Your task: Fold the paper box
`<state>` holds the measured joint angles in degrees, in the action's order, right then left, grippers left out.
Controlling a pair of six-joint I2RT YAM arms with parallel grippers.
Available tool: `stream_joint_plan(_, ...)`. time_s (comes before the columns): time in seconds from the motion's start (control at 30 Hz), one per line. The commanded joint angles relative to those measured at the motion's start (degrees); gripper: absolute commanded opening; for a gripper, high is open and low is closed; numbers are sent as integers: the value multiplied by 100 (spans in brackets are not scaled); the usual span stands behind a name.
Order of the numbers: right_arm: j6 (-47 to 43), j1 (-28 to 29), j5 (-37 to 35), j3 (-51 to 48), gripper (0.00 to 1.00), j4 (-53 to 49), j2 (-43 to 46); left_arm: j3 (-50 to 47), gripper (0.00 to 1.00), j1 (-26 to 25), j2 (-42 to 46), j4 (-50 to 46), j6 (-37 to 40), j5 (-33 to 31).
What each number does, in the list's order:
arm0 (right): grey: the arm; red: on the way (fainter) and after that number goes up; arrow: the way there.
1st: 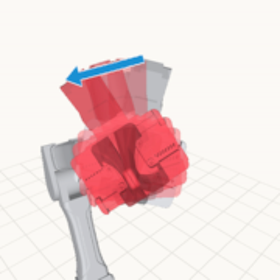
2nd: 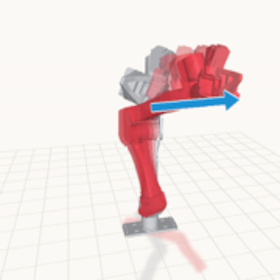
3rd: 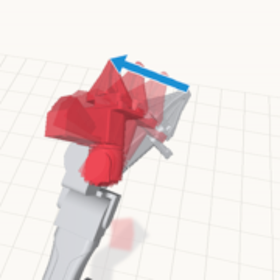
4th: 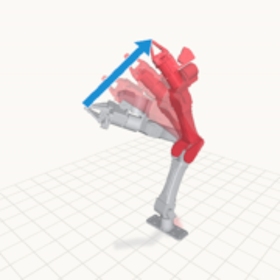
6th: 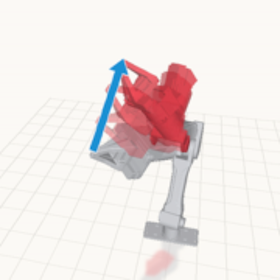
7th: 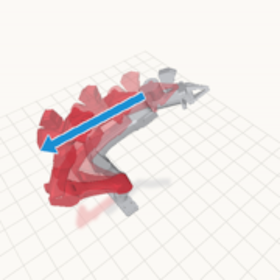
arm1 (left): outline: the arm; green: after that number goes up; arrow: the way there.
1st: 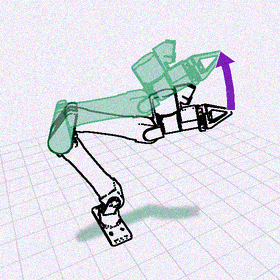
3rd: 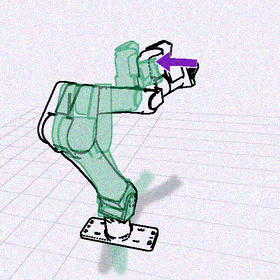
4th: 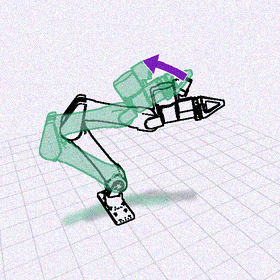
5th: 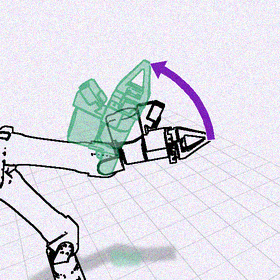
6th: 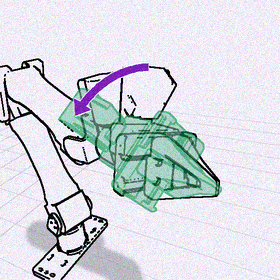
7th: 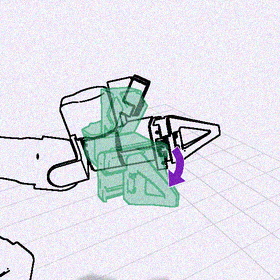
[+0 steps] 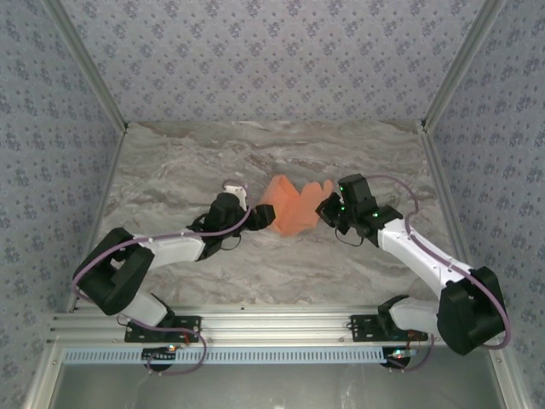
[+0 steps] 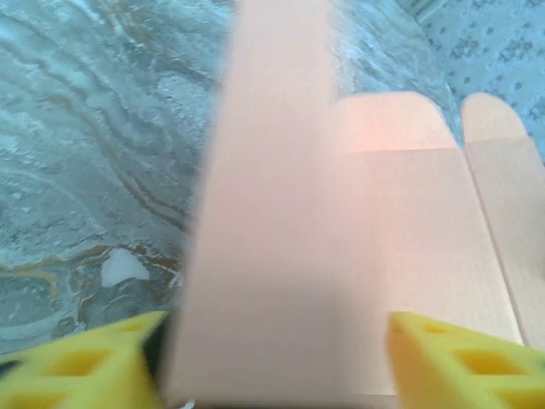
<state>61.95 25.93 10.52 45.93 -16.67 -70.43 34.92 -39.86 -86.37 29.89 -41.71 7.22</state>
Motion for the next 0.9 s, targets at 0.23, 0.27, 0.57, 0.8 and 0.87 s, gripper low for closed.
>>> stream_joint_plan(0.23,-2933,-219,-110,1614,0,-1746,-750,-145,99,30,1135,-998,69,-68)
stream_joint_plan(0.27,-3358,-211,-41,1790,0,-1975,-817,-38,99,77,1416,-1706,38,-399)
stream_joint_plan(0.57,-5897,288,15,3190,0,-3391,-1415,-108,99,1469,2555,-3235,474,205)
stream_joint_plan(0.8,-8179,1116,-797,4143,4,-4687,-2080,322,99,1785,1745,-3036,1455,1855)
stream_joint_plan(0.87,-8740,1363,-1413,4096,5,-4616,-2141,306,99,1797,1616,-2774,1480,2045)
